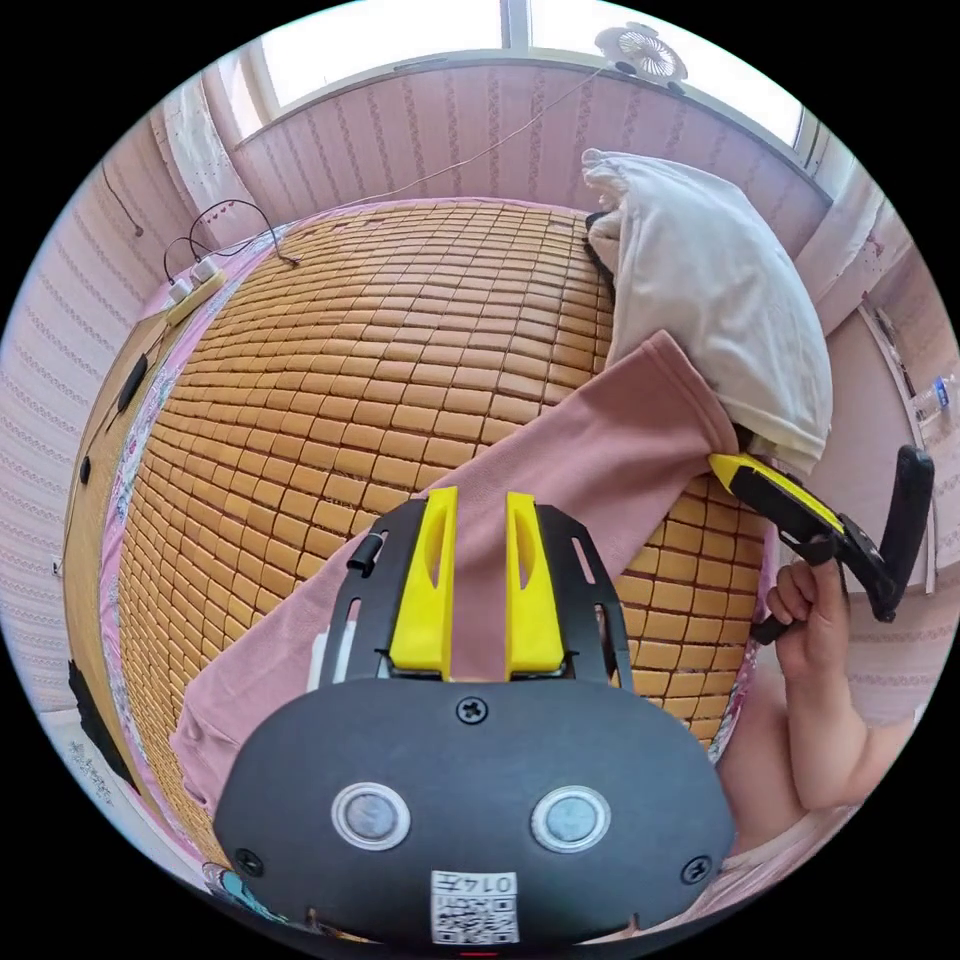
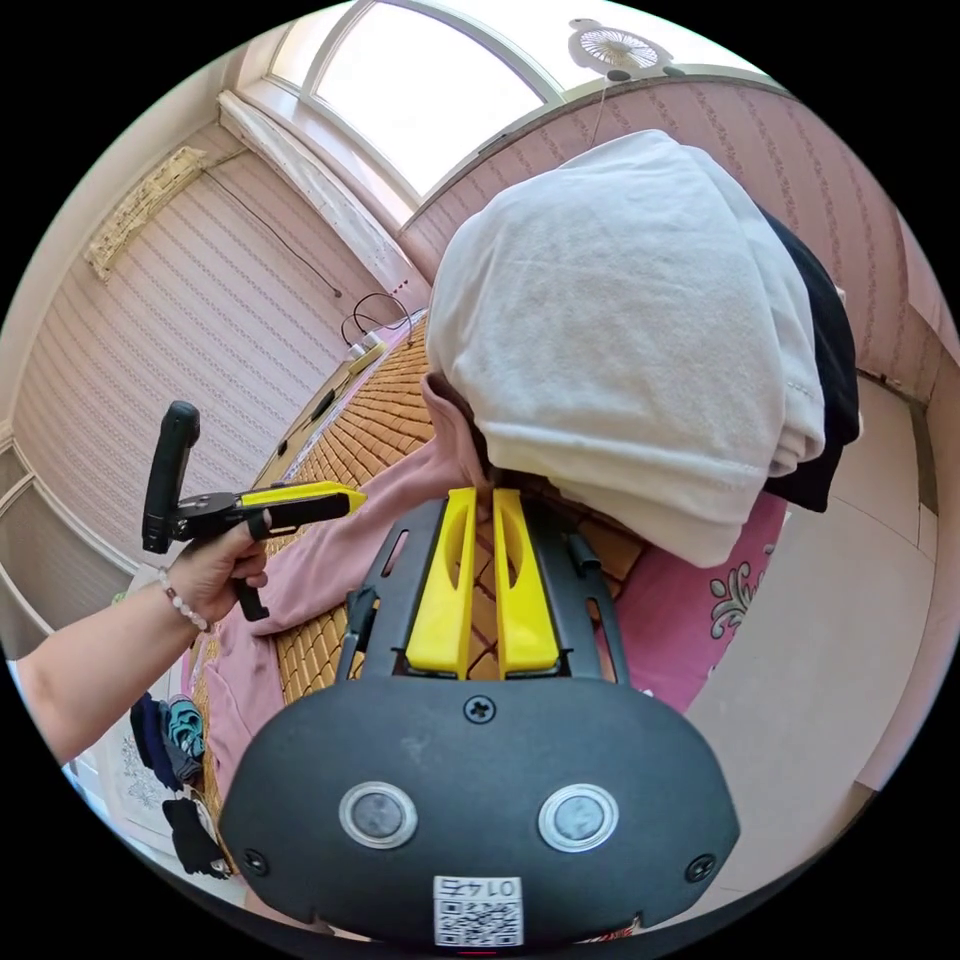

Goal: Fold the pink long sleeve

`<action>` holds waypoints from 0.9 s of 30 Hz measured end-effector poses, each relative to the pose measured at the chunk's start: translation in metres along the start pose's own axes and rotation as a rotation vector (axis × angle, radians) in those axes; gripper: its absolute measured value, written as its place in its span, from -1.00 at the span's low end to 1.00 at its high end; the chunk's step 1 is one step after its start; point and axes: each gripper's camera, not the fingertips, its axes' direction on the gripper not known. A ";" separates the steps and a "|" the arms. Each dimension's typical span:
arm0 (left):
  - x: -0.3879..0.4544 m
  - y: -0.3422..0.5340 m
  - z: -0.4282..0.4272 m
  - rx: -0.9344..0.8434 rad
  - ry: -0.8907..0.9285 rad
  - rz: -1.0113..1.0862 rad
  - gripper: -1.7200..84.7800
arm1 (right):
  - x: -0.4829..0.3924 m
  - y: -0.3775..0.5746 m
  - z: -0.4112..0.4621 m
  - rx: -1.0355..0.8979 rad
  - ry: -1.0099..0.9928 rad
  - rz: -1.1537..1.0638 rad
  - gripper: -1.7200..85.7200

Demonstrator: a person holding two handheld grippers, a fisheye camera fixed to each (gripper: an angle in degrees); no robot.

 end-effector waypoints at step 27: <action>-0.100 0.366 -0.353 0.496 -0.184 -0.458 -0.93 | -0.330 0.154 -0.096 -0.107 -1.126 -0.975 -0.90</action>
